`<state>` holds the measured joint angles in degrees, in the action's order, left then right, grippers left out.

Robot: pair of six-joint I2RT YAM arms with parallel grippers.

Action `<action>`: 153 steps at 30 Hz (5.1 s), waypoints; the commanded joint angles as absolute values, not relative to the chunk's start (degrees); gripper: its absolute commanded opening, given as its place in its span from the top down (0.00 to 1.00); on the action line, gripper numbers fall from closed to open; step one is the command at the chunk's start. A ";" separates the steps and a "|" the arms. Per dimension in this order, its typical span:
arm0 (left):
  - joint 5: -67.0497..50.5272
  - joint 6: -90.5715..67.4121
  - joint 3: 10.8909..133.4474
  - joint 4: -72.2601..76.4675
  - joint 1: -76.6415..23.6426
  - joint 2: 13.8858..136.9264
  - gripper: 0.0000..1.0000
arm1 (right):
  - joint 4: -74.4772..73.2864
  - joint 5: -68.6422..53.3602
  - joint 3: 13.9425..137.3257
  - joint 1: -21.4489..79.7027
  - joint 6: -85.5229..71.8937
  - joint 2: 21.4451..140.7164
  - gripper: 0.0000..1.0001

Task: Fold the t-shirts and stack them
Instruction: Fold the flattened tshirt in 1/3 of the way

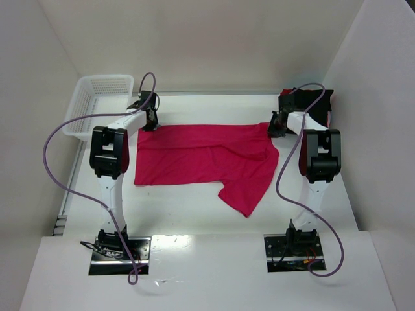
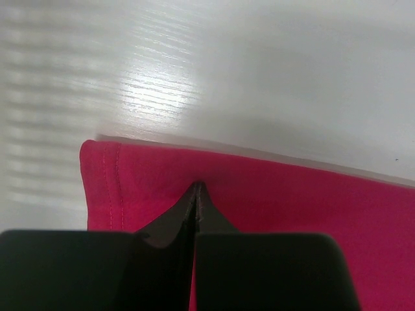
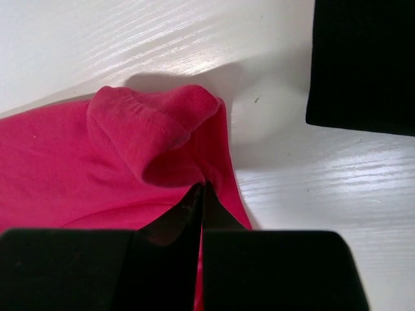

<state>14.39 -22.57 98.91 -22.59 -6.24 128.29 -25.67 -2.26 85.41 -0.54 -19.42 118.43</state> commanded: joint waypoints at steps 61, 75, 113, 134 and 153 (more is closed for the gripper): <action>13.10 -21.80 101.16 -23.12 -5.98 129.64 1.00 | -28.21 -4.32 76.11 2.02 -22.68 109.35 0.94; 12.57 -21.27 102.22 -23.64 -5.98 130.17 1.00 | -30.41 -3.43 71.28 0.88 -22.68 103.97 0.96; 0.98 -19.60 100.02 -17.41 -8.26 124.98 0.56 | -25.48 -8.27 96.42 -0.18 -21.10 121.37 0.85; -1.23 -20.13 102.39 -17.49 -8.26 128.14 0.51 | -30.94 0.96 84.46 -0.18 -18.28 116.46 0.85; 7.29 -21.97 104.06 -21.27 -8.26 129.29 0.62 | -26.89 -3.34 92.37 -2.11 -20.31 117.15 0.74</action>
